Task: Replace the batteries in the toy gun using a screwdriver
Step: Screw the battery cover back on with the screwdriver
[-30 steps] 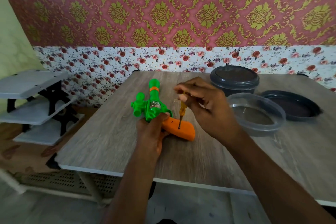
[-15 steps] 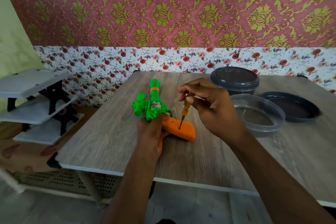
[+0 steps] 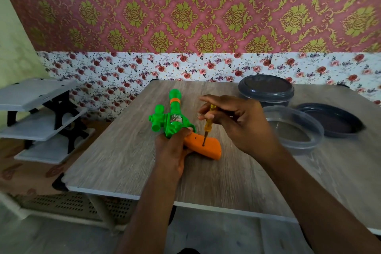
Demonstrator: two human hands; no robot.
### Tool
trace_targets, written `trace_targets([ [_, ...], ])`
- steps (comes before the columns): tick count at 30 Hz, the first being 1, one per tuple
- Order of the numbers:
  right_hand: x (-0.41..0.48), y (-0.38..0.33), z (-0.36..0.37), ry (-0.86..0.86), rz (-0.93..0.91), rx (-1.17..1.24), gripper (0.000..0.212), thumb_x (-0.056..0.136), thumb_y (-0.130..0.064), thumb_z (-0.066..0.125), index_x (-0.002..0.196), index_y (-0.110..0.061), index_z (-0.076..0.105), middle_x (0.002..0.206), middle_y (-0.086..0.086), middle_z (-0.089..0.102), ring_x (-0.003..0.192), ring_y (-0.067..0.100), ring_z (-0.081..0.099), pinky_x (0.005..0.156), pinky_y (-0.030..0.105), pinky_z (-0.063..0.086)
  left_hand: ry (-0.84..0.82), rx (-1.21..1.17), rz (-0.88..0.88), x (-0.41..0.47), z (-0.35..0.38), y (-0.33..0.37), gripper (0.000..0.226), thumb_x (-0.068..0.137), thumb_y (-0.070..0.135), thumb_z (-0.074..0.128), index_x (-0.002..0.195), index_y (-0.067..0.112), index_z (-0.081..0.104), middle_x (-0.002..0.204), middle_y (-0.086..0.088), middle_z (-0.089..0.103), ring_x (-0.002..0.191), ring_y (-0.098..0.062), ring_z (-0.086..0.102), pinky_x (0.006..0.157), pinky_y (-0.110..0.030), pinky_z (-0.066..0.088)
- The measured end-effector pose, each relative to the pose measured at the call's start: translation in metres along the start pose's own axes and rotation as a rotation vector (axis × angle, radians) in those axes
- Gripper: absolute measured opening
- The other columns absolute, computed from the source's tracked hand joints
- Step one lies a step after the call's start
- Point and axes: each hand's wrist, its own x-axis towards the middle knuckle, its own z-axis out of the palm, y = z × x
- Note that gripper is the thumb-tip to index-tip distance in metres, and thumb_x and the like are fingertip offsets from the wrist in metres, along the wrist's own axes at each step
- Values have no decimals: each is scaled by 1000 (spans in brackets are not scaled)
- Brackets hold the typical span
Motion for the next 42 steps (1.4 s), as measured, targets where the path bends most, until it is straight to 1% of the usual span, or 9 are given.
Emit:
trace_targets([
  [4,0,3,5,112,-113,-176,29,94,-19,70,121,-7,73,100,5,79,86,16,77,70,45,62,8,11,-2,1,-1,-2,41,82,0,75,122,-1,65,109,-26,71,91,-30,70,68,-45,63],
  [10,-2,5,1,46,-24,-23,32,95,5,59,123,-2,71,110,10,75,100,19,76,85,49,62,6,17,-16,2,-1,-1,37,84,-1,73,120,-2,66,105,-23,71,90,-29,70,67,-44,63],
  [16,0,3,1,103,-152,-236,30,90,-20,76,116,-5,76,92,7,71,82,14,72,70,33,62,20,17,-34,3,1,-1,39,82,-1,75,119,1,67,103,-20,71,86,-25,70,64,-40,61],
  [21,0,4,-4,-38,-90,-86,27,95,3,62,118,-3,73,111,7,73,104,18,72,89,41,61,13,9,-31,2,0,0,41,82,-2,75,121,-1,66,103,-22,70,88,-26,69,62,-39,61],
  [26,2,7,1,2,-99,-142,35,95,-7,63,129,-9,69,102,9,70,93,25,73,79,47,62,10,12,-21,3,0,-2,39,83,0,74,121,-2,65,114,-28,70,91,-28,70,62,-40,62],
  [32,8,0,-1,-18,-147,-247,29,86,-21,80,111,-9,77,87,1,62,74,13,63,67,38,56,-2,5,-10,4,-2,-3,43,81,1,77,122,1,66,107,-23,70,93,-29,69,68,-43,62],
  [37,11,0,-10,-139,-56,-98,26,97,-8,64,122,-2,72,115,6,73,105,17,73,89,42,60,-2,4,-25,5,-2,-2,44,80,0,77,122,-1,65,107,-23,70,92,-28,69,68,-44,62],
  [40,10,-2,-13,-198,37,48,33,96,7,60,128,1,67,115,11,75,105,17,75,94,37,60,-12,5,-18,4,-3,-3,40,81,-1,75,121,0,66,101,-19,69,91,-28,68,66,-43,62],
  [42,11,-2,-13,-149,16,19,32,96,0,64,127,-5,69,108,8,77,99,18,76,88,41,63,-12,3,-23,3,-2,-2,39,82,-1,75,120,2,66,100,-17,69,90,-27,68,66,-43,63],
])
